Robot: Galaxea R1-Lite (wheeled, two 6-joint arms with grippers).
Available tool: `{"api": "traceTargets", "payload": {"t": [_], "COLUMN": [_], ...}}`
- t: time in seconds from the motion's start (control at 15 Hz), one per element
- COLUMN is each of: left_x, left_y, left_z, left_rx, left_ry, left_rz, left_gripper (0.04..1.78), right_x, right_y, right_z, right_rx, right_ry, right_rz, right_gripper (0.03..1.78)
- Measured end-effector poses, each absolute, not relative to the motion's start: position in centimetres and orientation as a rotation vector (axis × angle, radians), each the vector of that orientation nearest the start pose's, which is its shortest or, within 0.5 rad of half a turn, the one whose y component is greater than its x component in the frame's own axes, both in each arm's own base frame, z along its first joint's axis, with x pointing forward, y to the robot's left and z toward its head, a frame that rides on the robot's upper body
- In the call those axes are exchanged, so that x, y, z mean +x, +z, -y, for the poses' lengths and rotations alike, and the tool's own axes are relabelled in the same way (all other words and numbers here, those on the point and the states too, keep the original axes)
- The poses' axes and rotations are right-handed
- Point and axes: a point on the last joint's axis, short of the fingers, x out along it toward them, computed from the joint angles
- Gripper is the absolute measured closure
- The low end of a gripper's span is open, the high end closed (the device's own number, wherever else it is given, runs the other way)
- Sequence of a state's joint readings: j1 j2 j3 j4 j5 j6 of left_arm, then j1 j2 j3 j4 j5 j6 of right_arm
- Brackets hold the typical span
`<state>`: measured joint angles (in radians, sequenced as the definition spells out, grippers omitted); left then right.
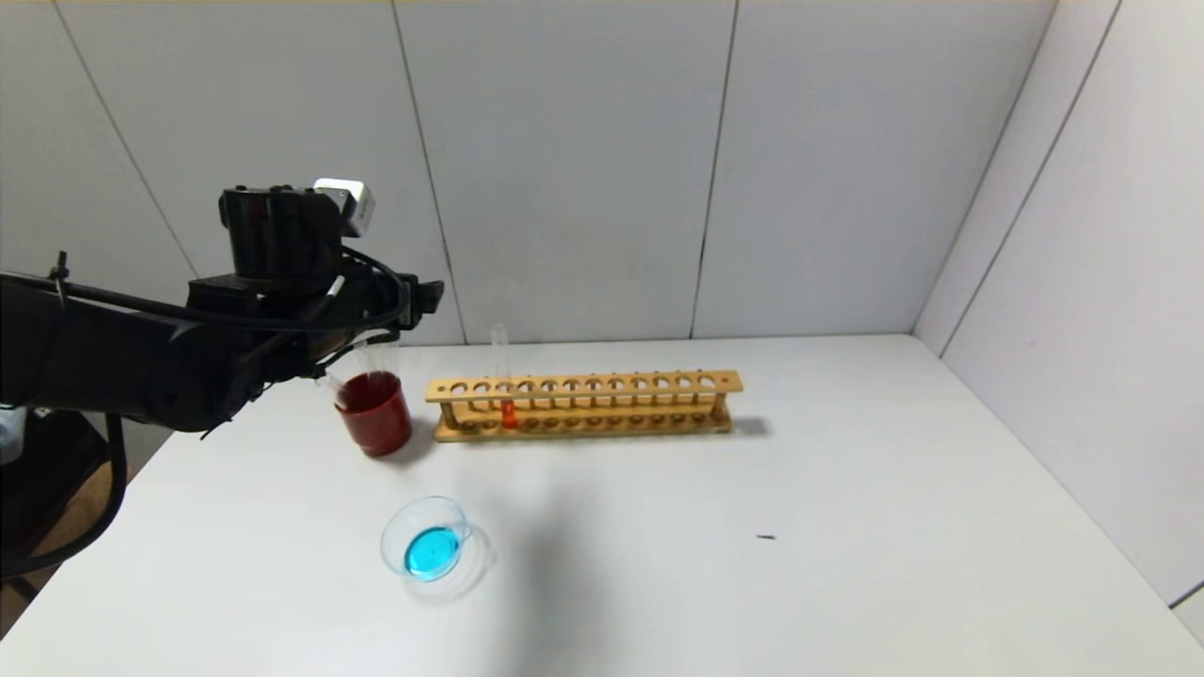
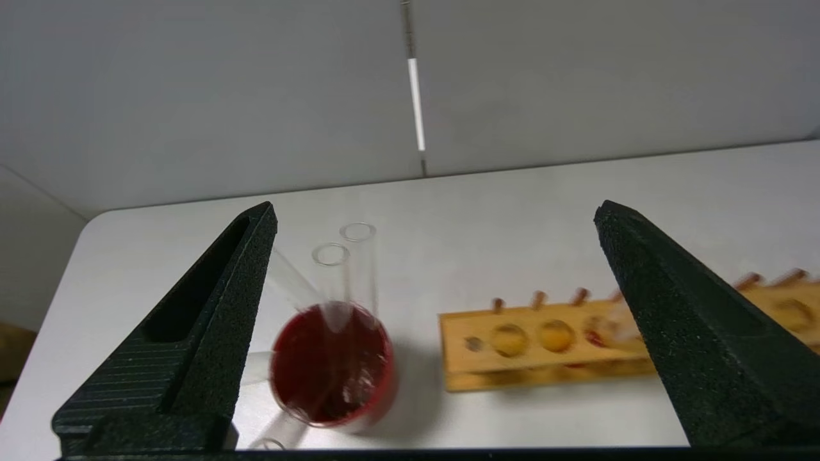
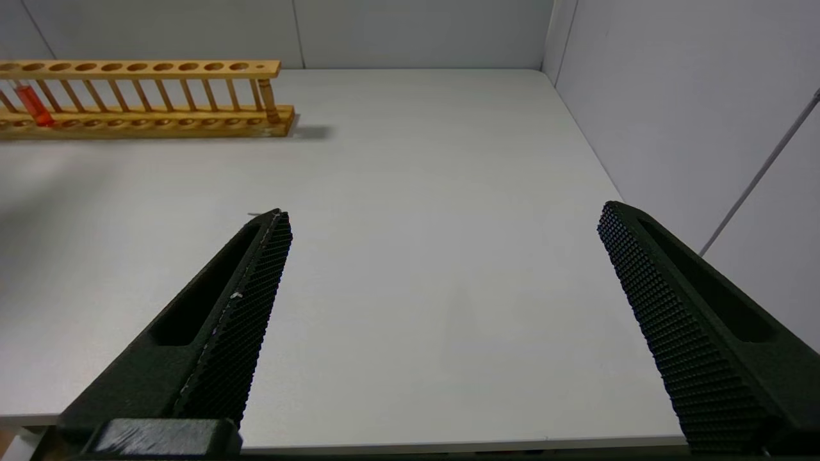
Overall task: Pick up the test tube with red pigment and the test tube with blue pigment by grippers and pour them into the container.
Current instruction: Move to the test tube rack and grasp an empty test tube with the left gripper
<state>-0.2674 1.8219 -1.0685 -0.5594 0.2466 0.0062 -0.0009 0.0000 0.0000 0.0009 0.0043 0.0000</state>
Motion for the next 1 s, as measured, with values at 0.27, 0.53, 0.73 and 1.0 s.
{"api": "traceTargets", "payload": {"t": [0.27,0.53,0.73,1.0], "left_x": [30.1,26.9,26.2,28.1], "left_y": [21.0,19.4,17.6,15.6], "left_z": [11.0,12.6,13.9,15.4], "left_rx": [0.054,0.010,-0.017,-0.025], "left_ry": [-0.093,-0.170,-0.209,-0.225], "left_rz": [-0.206,-0.264,-0.323,-0.306], "left_gripper": [0.07,0.07,0.07,0.07], "right_x": [-2.3,-2.3,-2.3,-2.3], "right_y": [7.5,7.5,7.5,7.5], "right_z": [0.0,0.0,0.0,0.0], "right_rx": [0.000,0.000,0.000,0.000], "right_ry": [0.003,0.003,0.003,0.003], "right_rz": [-0.001,-0.001,0.000,-0.001], "right_gripper": [0.06,0.06,0.06,0.06]}}
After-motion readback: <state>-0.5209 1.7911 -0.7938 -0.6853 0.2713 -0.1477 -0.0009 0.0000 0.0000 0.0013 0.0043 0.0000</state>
